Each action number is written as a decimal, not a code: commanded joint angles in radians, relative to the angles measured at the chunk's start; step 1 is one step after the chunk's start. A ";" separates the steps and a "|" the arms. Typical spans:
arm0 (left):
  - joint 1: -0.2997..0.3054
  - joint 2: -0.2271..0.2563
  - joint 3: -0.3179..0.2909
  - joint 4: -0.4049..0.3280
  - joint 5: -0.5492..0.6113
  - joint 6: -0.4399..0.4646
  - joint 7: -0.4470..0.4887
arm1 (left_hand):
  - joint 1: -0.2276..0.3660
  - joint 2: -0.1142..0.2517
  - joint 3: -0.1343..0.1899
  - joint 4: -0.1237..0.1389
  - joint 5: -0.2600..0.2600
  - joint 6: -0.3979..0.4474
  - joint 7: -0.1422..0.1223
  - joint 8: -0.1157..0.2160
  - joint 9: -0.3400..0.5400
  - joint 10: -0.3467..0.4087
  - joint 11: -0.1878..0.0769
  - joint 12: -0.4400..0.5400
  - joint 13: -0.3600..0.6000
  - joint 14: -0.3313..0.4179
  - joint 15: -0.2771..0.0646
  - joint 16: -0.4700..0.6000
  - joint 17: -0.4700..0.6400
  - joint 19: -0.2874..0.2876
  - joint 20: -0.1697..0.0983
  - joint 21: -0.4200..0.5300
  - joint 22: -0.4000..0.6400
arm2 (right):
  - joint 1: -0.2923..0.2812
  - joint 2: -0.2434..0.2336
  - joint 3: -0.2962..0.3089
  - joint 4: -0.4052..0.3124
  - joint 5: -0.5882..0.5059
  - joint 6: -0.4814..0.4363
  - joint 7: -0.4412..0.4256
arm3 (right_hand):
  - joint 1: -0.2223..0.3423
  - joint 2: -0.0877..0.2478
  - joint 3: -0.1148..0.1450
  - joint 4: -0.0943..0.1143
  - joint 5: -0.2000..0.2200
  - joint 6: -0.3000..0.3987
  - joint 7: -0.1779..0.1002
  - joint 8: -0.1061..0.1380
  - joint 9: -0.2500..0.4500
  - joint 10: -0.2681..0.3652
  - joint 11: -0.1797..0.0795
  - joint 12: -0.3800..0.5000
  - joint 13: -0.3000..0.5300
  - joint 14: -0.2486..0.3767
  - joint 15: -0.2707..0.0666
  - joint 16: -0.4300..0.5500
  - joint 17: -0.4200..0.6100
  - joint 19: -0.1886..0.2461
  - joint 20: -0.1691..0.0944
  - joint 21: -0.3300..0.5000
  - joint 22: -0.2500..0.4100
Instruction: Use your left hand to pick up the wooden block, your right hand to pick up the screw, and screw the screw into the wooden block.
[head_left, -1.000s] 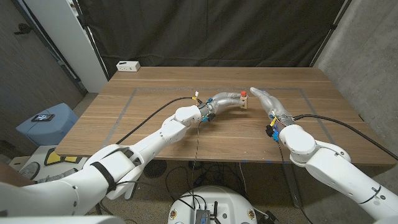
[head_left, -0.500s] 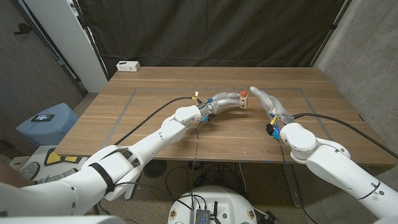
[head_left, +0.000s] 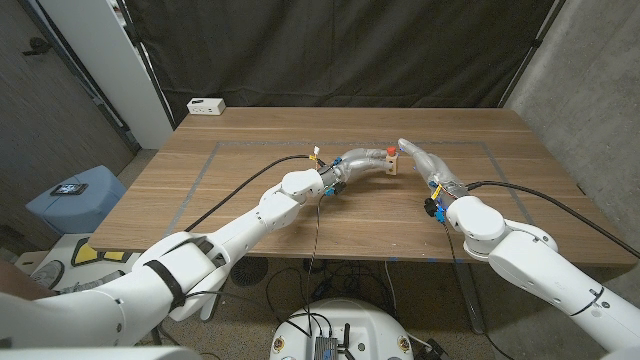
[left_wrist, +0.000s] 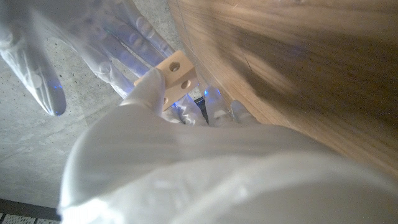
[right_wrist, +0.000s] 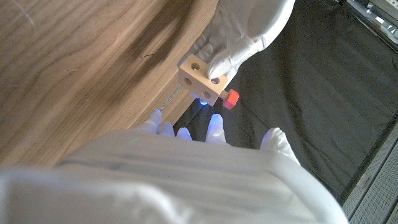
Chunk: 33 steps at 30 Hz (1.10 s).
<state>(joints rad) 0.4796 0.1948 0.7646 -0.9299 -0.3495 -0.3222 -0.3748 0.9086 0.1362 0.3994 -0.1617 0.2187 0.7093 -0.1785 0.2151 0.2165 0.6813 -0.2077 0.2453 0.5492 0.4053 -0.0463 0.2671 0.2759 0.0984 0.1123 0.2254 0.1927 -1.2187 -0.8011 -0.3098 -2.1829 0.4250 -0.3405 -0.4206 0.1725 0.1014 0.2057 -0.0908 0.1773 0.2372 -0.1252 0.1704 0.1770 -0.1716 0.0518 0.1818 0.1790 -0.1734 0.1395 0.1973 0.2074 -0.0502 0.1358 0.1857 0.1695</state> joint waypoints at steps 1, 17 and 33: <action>-0.007 -0.007 0.001 0.016 0.000 -0.005 -0.004 | 0.004 0.012 0.003 0.007 0.003 0.011 0.002 0.003 0.003 0.009 0.000 0.004 0.005 0.007 -0.066 0.008 0.005 0.005 0.004 0.007 0.003 | 0.022 -0.005 -0.023 0.009 0.002 0.006 0.015 | -0.010 -0.001 0.003 0.007 0.002 0.003 0.007 0.007 0.001 -0.139 -0.002 0.001 0.003 -0.174 0.004 0.002 0.002 -0.007 0.003 0.000 0.003; -0.013 -0.015 0.000 0.034 -0.003 -0.007 -0.010 | 0.004 0.012 0.003 0.007 0.003 0.011 0.002 0.003 0.003 0.009 -0.001 0.004 0.005 0.008 -0.066 0.008 0.005 0.005 0.003 0.007 0.003 | 0.030 -0.007 -0.033 0.004 0.007 -0.004 0.012 | -0.017 -0.003 0.001 0.010 0.003 0.007 0.005 0.011 0.002 -0.141 -0.002 0.003 0.003 -0.176 0.004 0.003 0.002 -0.011 0.004 0.000 0.003; -0.022 -0.028 -0.001 0.064 -0.010 -0.016 -0.025 | 0.004 0.011 0.004 0.006 0.003 0.010 0.005 0.003 0.003 0.009 0.000 0.004 0.005 0.008 -0.065 0.008 0.005 0.005 0.005 0.007 0.003 | 0.026 -0.016 -0.037 -0.012 0.003 -0.014 0.006 | -0.018 -0.001 0.004 0.009 0.006 0.008 0.003 0.012 0.002 -0.142 -0.005 0.004 0.003 -0.176 0.005 0.003 0.001 -0.013 0.004 0.001 0.003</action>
<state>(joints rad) 0.4632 0.1745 0.7648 -0.8830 -0.3563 -0.3319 -0.3905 0.9118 0.1411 0.3997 -0.1614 0.2149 0.7129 -0.1756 0.2151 0.2161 0.6816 -0.2039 0.2429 0.5495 0.4052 -0.0463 0.2671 0.2759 0.0984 0.1123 0.2254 0.1927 -1.1912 -0.8140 -0.3440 -2.1839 0.4280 -0.3444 -0.4079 0.1635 0.1003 0.2056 -0.0825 0.1773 0.2410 -0.1215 0.1777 0.1771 -0.1716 0.0518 0.1818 0.1790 -0.1734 0.1394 0.1973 0.2073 -0.0560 0.1409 0.1857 0.1696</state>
